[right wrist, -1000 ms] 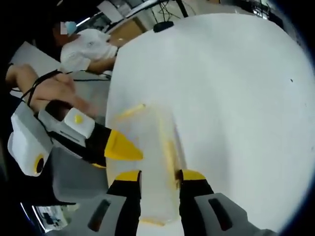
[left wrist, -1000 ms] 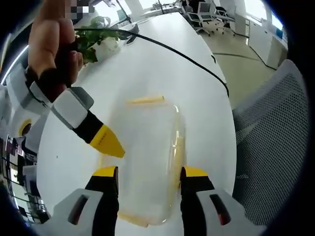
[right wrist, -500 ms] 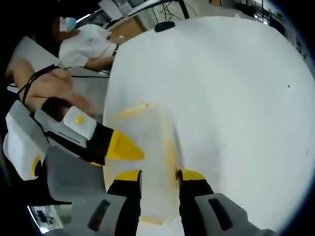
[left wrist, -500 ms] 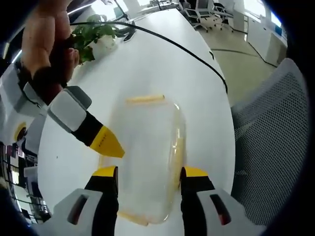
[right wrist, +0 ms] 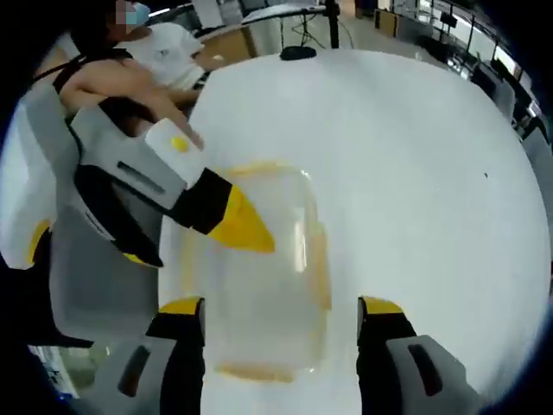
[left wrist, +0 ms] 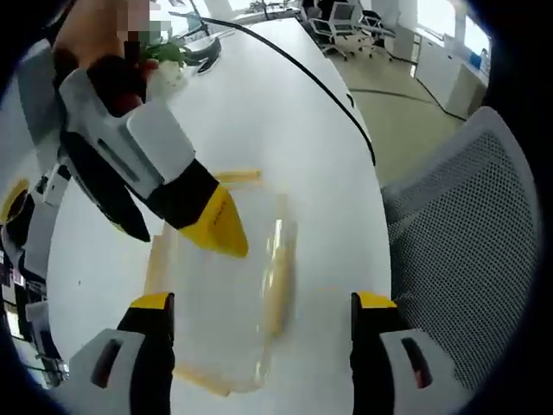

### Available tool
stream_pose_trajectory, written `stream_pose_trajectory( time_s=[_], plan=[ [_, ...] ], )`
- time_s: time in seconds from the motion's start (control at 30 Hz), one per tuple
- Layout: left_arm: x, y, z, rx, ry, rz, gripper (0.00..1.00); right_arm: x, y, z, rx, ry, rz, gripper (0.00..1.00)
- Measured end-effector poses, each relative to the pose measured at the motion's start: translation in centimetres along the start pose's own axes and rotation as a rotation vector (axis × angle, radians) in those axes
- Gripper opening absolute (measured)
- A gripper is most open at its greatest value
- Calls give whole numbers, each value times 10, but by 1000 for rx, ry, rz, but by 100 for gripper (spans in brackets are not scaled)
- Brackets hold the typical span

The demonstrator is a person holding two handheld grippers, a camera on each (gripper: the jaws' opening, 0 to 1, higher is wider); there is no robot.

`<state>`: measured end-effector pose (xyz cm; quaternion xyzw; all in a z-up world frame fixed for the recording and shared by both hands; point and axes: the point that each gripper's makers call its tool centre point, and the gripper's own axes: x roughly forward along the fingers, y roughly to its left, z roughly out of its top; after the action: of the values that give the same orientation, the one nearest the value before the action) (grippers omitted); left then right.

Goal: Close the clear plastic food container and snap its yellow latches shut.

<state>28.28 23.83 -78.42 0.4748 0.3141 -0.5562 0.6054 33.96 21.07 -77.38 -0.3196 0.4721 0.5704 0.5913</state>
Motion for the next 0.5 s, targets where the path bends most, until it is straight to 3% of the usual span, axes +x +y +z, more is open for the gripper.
stream_pose_trajectory(
  time_s=[0.07, 0.17, 0.3, 0.37, 0.5],
  plan=[
    [-1, 3, 2, -3, 1, 15, 93, -3, 2, -1, -12, -35, -19, 73],
    [-3, 2, 13, -127, -46, 0, 92, -5, 3, -3, -26, -70, -45, 73],
    [-3, 1, 17, -67, -41, -1, 92, -6, 7, -5, -23, -97, -53, 73],
    [-1, -9, 17, -97, -21, -44, 93, -6, 8, -5, -21, -108, -54, 73],
    [-2, -7, 19, -46, -6, -15, 89, -8, 10, -4, -17, -115, -62, 72]
  ],
)
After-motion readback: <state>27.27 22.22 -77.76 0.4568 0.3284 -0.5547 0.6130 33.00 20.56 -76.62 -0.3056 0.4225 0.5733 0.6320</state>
